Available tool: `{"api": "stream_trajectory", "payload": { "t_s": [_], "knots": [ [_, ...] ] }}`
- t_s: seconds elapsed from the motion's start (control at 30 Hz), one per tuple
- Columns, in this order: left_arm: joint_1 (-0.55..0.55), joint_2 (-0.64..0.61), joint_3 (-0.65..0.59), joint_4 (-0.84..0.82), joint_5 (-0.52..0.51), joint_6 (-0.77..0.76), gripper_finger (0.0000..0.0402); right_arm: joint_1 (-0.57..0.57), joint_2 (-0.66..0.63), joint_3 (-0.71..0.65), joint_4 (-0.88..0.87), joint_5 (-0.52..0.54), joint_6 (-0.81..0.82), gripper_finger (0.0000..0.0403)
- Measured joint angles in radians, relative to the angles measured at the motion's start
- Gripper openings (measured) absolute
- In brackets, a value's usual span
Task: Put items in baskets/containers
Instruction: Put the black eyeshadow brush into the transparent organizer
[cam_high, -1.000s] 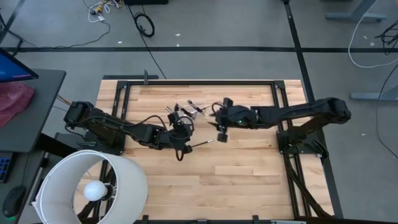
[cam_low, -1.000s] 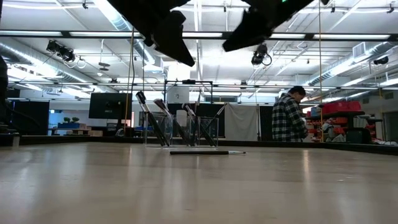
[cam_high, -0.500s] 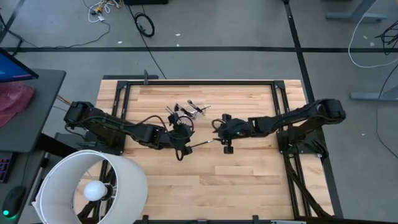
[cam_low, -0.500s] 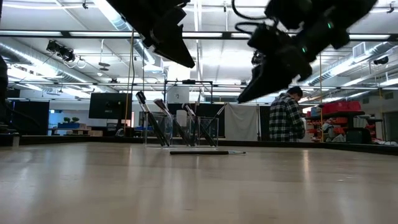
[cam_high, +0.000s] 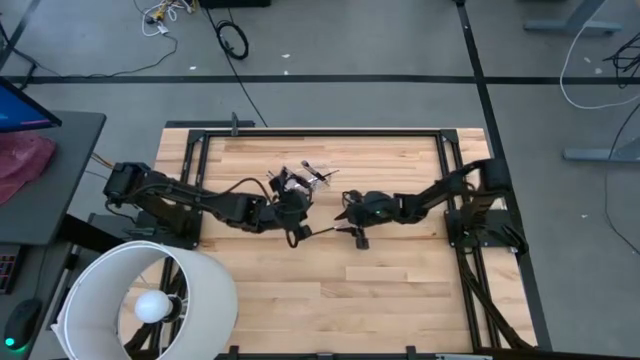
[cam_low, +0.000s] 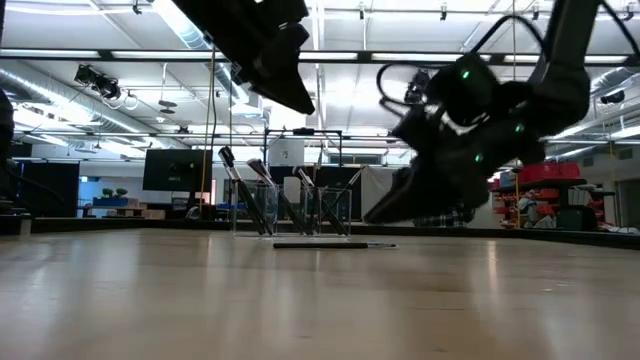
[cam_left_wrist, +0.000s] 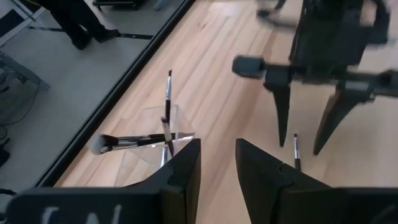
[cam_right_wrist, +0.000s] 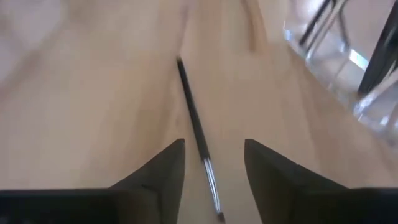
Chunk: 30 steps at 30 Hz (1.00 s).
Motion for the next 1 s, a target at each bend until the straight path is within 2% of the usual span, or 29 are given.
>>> {"api": "stream_trajectory", "payload": {
  "t_s": [0.23,0.4,0.57,0.67,0.8,0.87,1.0],
  "knots": [
    [0.011,0.0,0.0,-0.003,0.0,0.0,0.0103,-0.024,0.114,0.022,0.04,-0.015,-0.008,0.02],
    [0.011,0.0,0.0,-0.007,0.0,0.0,0.0103,-0.036,0.176,0.024,0.097,-0.064,-0.014,0.0198],
    [0.009,0.0,0.0,-0.01,0.012,-0.034,0.0103,-0.057,0.244,0.025,0.173,-0.106,-0.009,0.0147],
    [0.009,0.006,0.0,-0.007,0.104,-0.08,0.0103,-0.071,0.283,0.026,0.228,-0.165,-0.006,0.0097],
    [0.008,0.056,0.0,0.01,0.195,-0.109,0.0103,-0.071,0.292,0.027,0.246,-0.154,-0.054,0.0024],
    [0.009,0.098,0.0,0.03,0.232,-0.105,0.0103,-0.071,0.292,0.025,0.249,-0.151,-0.095,0.0012],
    [0.014,0.199,0.0,0.078,0.279,-0.104,0.0103,-0.07,0.293,0.024,0.255,-0.146,-0.103,0.0018]
  ]
}}
